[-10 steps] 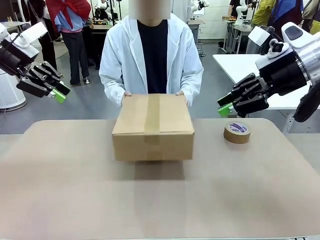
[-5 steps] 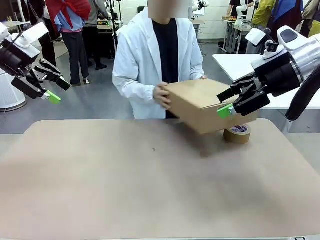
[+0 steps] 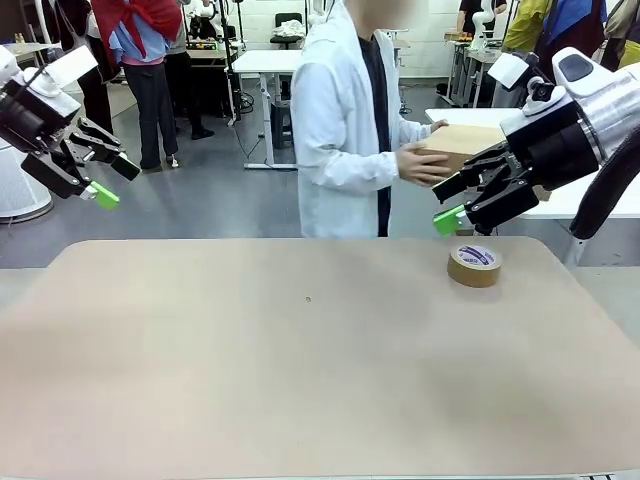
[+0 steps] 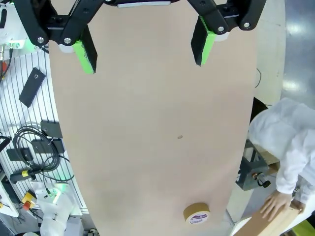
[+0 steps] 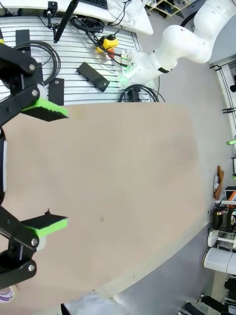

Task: Wrap the clocks to prevent damage.
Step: After the human seals the box with tape, release both hands from the side flaps of the Package Box.

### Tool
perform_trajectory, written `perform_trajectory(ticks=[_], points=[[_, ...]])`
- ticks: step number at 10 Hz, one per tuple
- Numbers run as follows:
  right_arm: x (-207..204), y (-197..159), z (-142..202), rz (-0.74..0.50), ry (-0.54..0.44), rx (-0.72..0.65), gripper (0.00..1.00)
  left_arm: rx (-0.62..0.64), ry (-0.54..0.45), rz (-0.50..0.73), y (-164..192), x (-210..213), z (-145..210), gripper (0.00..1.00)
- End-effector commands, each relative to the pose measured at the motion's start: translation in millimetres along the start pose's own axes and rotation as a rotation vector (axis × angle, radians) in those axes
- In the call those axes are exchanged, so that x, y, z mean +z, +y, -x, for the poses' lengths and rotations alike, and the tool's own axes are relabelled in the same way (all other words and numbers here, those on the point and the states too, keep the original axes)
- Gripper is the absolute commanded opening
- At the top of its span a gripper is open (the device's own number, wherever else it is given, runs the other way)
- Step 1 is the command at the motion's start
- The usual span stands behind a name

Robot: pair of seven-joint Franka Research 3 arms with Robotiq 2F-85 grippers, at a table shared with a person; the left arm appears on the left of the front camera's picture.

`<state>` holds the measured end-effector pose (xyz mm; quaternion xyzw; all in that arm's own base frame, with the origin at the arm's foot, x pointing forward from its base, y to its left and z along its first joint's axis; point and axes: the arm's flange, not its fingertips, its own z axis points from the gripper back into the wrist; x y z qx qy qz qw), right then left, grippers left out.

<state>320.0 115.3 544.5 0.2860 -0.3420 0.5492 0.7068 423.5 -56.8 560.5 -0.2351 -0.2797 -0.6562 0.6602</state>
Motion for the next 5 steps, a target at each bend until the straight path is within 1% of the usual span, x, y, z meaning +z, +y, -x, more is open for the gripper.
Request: perform_trajectory(ticks=[1, 5], points=[[0.4, -0.5, 1.4, -0.005, -0.006, -0.006, 1.00, -0.003, -0.002, -0.001, 0.1, 0.2, 0.0, 1.00], [0.4, -0.5, 1.4, -0.005, -0.006, -0.006, 1.00, -0.003, -0.002, -0.001, 0.1, 0.2, 0.0, 1.00]])
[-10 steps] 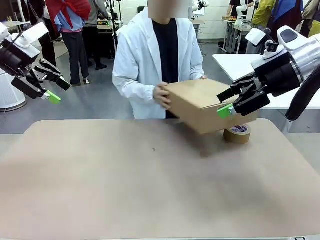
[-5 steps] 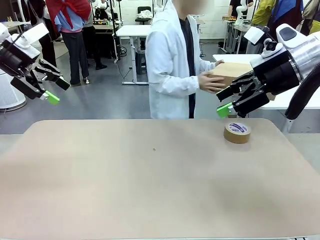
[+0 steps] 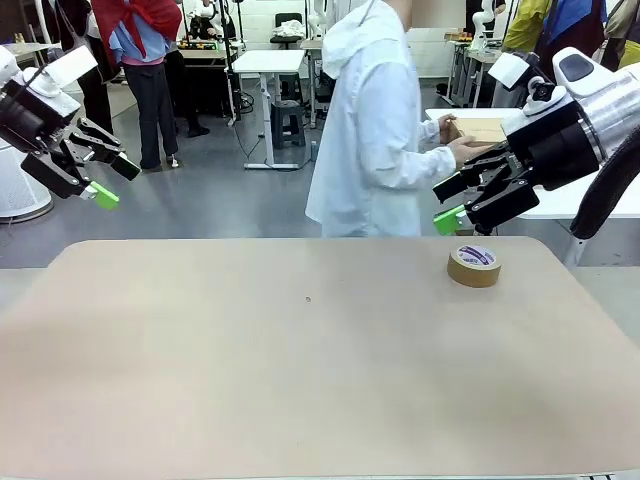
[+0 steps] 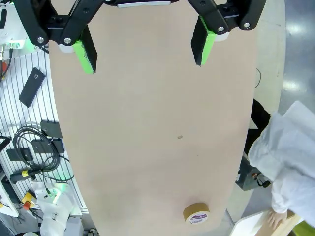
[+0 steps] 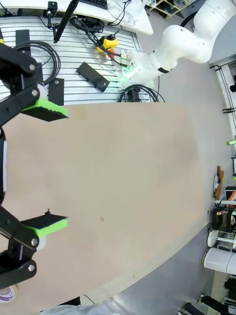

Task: Wrap the clocks to prevent damage.
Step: After the human seals the box with tape, release both hands from the side flaps of the Package Box.

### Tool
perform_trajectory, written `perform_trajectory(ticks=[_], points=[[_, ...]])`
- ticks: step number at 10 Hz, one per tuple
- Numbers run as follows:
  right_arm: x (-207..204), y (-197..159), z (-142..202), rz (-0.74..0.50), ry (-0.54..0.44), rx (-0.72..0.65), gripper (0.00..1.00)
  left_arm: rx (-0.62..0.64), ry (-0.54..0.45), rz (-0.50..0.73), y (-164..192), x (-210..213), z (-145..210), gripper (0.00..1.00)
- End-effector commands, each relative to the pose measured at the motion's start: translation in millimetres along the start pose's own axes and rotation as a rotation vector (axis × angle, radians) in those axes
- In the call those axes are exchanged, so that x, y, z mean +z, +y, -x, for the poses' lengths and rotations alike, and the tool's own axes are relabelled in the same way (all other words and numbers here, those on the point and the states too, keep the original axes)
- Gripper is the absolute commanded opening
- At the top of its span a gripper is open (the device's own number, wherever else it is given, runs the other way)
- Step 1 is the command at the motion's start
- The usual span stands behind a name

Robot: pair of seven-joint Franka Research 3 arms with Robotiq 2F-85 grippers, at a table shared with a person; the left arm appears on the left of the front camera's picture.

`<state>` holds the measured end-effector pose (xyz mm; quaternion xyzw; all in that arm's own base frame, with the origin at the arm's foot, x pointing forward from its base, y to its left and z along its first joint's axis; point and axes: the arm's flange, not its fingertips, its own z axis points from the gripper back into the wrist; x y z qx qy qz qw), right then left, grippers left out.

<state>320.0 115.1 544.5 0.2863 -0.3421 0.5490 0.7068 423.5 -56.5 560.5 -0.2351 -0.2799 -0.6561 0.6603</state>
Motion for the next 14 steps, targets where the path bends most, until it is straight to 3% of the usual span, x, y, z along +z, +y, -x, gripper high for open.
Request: perform_trajectory(ticks=[1, 3, 5, 8, 10, 12, 14], points=[[0.0, 0.0, 0.0, 0.000, 0.000, 0.000, 1.00, 0.000, 0.000, 0.000, 0.0, 0.0, 0.0, 1.00], [53.4, -35.8, -10.8, 0.029, -0.065, -0.031, 1.00, 0.069, -0.029, -0.075, 21.8, 18.4, 11.0, 1.00], [86.3, -70.7, -7.5, -0.040, -0.117, -0.050, 1.00, 0.102, -0.109, -0.026, 34.6, 21.4, 19.3, 1.00], [129.6, -100.8, 26.1, -0.371, -0.076, 0.033, 1.00, 0.158, -0.225, 0.005, 48.0, 25.5, 43.2, 1.00], [159.1, -96.2, 55.1, -0.509, -0.090, 0.158, 1.00, 0.104, -0.364, -0.024, 39.6, 53.0, 60.4, 1.00], [176.4, -85.6, 84.3, -0.429, -0.166, 0.225, 1.00, 0.060, -0.417, -0.080, 22.9, 83.1, 76.7, 1.00], [188.0, -73.4, 116.1, -0.224, -0.274, 0.189, 1.00, 0.018, -0.420, -0.125, -0.7, 104.7, 100.8, 1.00]])
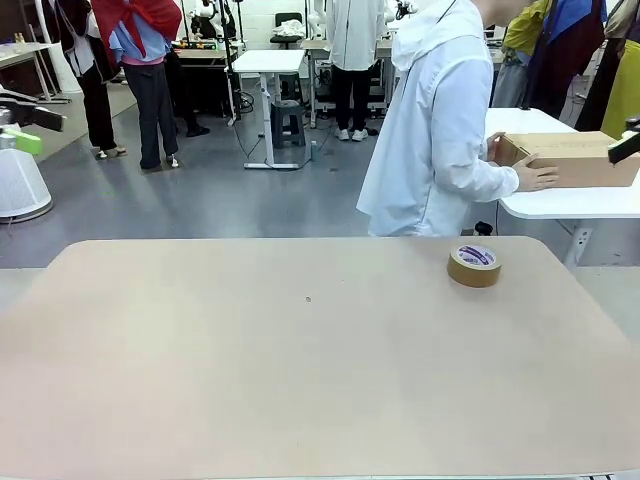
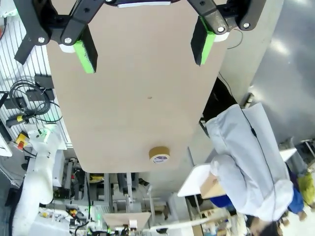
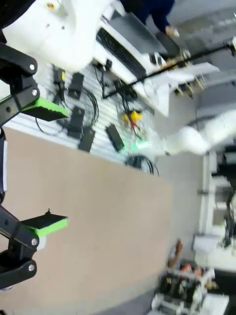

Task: Wrap the clocks to prevent damage.
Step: After the human seals the box with tape, release both hands from the side flaps of the Package Box.

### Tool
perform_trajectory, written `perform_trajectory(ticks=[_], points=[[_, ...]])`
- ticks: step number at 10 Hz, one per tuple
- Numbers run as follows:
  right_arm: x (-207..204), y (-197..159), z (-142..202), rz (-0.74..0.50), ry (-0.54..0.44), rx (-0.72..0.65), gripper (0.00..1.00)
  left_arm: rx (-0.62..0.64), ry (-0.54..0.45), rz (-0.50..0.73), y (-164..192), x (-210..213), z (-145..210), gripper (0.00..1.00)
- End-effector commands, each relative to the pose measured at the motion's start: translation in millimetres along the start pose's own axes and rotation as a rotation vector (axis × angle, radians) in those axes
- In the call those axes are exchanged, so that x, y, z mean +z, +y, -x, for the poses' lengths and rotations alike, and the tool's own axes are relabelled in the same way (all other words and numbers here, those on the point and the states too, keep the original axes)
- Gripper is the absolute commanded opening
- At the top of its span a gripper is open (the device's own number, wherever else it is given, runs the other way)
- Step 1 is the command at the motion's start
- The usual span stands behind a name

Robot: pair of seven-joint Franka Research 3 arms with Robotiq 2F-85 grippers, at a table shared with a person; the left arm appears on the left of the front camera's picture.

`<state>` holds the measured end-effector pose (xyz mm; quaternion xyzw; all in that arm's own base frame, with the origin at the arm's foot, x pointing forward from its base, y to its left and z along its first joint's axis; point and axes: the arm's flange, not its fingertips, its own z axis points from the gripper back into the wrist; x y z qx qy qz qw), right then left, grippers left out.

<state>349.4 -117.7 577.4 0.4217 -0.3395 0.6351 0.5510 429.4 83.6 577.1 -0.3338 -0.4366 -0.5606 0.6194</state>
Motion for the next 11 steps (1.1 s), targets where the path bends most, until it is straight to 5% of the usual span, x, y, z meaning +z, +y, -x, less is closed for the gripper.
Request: perform_trajectory(ticks=[1, 6, 11], points=[[-4.3, 17.2, 22.5, 0.203, -0.099, 0.013, 1.00, -0.054, -0.016, -0.022, -20.1, 13.5, 17.3, 1.00], [15.1, 55.8, 60.4, 0.328, -0.225, 0.023, 1.00, -0.018, -0.016, -0.087, -48.2, 47.0, 50.9, 1.00], [20.1, 57.3, 62.6, 0.327, -0.204, -0.003, 1.00, 0.017, -0.028, -0.102, -46.1, 53.1, 58.8, 1.00]])
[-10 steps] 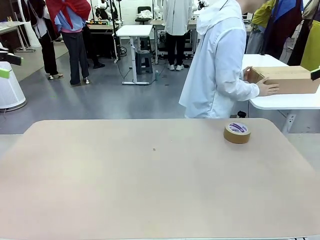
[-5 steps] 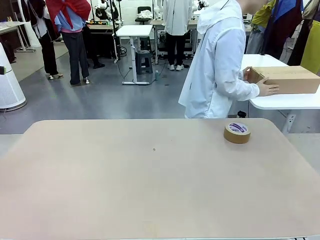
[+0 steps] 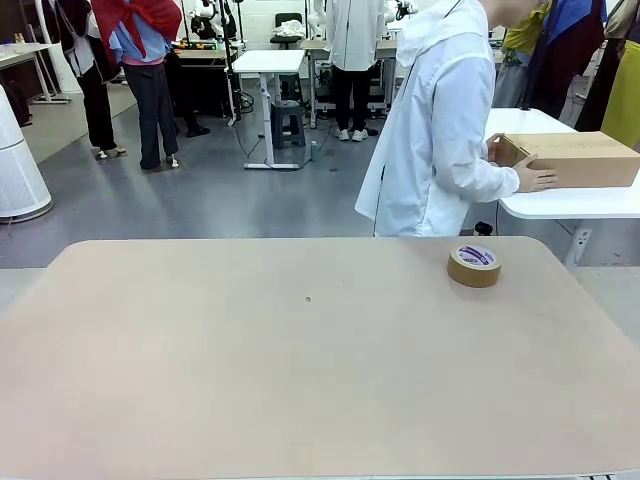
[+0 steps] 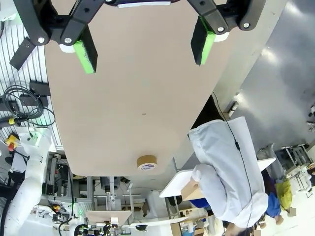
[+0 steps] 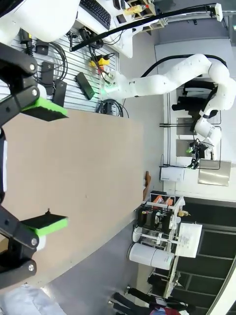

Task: Wrap the clocks to prevent damage.
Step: After the human seals the box with tape, release both hands from the side flaps of the Package Box.

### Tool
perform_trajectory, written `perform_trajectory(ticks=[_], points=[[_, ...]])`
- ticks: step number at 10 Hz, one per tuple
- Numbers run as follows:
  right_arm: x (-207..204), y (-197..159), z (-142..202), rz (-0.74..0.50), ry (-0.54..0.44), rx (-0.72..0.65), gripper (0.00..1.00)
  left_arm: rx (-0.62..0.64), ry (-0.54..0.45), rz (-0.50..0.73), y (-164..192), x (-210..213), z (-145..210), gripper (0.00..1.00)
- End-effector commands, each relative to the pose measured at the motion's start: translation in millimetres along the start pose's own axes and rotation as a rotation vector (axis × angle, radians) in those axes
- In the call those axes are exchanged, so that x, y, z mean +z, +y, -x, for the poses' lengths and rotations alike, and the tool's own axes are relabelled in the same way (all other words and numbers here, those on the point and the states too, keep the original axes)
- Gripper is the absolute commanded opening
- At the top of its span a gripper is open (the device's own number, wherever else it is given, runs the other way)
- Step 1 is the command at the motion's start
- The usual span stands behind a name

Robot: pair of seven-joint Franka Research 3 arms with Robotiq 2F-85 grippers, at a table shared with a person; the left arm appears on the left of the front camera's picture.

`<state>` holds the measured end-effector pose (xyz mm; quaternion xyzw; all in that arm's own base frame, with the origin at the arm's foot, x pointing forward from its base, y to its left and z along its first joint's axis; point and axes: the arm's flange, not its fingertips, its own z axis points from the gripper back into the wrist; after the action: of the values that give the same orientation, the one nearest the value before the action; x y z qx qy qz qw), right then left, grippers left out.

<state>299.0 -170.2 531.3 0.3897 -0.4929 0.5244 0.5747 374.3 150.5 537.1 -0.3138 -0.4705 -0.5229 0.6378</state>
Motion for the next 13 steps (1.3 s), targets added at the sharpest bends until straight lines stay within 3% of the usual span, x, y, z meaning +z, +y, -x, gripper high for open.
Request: perform_trajectory(ticks=[1, 13], points=[[0.7, 0.5, 0.6, 0.000, 0.004, -0.001, 1.00, -0.010, 0.000, 0.006, 1.2, -0.9, -4.2, 1.00], [0.7, 0.5, 0.6, 0.000, 0.004, -0.001, 1.00, -0.010, 0.000, 0.006, 1.2, -0.9, -4.2, 1.00]])
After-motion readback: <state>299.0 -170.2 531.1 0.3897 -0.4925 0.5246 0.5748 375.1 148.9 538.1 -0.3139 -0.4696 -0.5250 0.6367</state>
